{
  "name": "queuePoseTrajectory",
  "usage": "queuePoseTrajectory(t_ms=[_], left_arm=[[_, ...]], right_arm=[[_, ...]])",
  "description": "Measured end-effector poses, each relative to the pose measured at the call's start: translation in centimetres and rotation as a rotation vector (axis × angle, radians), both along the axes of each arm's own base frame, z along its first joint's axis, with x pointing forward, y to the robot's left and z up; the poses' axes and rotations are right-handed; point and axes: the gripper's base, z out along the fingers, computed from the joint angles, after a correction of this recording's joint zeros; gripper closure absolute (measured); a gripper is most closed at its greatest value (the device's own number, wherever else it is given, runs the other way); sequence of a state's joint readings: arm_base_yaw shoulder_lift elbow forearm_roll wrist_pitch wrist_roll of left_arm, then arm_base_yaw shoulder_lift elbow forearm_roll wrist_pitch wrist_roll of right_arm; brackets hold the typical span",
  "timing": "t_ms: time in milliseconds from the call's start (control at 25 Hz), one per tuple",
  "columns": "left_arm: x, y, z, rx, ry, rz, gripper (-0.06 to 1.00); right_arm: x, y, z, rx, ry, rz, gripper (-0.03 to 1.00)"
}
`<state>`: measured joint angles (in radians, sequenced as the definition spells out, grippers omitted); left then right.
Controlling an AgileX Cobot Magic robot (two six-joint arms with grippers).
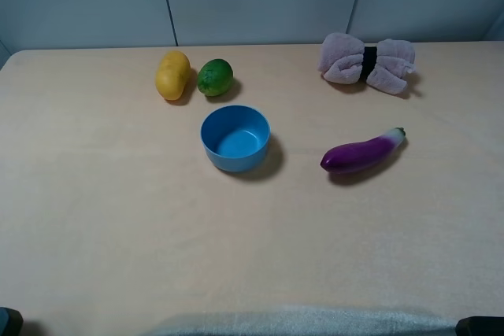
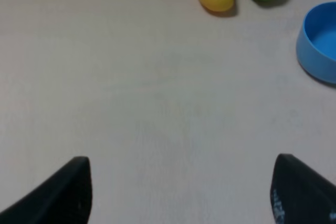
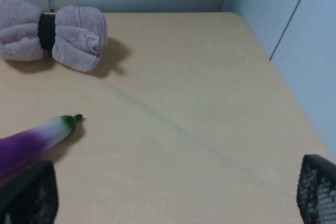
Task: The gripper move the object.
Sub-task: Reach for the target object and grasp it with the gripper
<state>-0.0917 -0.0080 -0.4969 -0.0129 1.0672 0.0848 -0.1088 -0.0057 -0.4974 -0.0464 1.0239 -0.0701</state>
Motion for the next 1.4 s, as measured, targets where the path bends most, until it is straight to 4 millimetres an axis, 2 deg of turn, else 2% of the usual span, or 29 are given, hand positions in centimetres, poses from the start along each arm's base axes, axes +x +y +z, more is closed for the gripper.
queuePoseTrajectory(t_ms=[920,1040,1200,1400], left_arm=[[0.0,0.0,0.0,0.000,0.000,0.000,0.18],[0.0,0.0,0.0,0.000,0.000,0.000,0.18],[0.0,0.0,0.0,0.000,0.000,0.000,0.18],[0.0,0.0,0.0,0.000,0.000,0.000,0.18]], right_arm=[[0.0,-0.1,0.0,-0.005,-0.002,-0.006,0.27],[0.3,-0.1,1.2,-0.010,-0.035,-0.005,0.27],[2.5,-0.3,3.9,0.000,-0.006,0.002,0.27],[7.5,-0.3,6.1,0.078,0.140,0.030,0.27]])
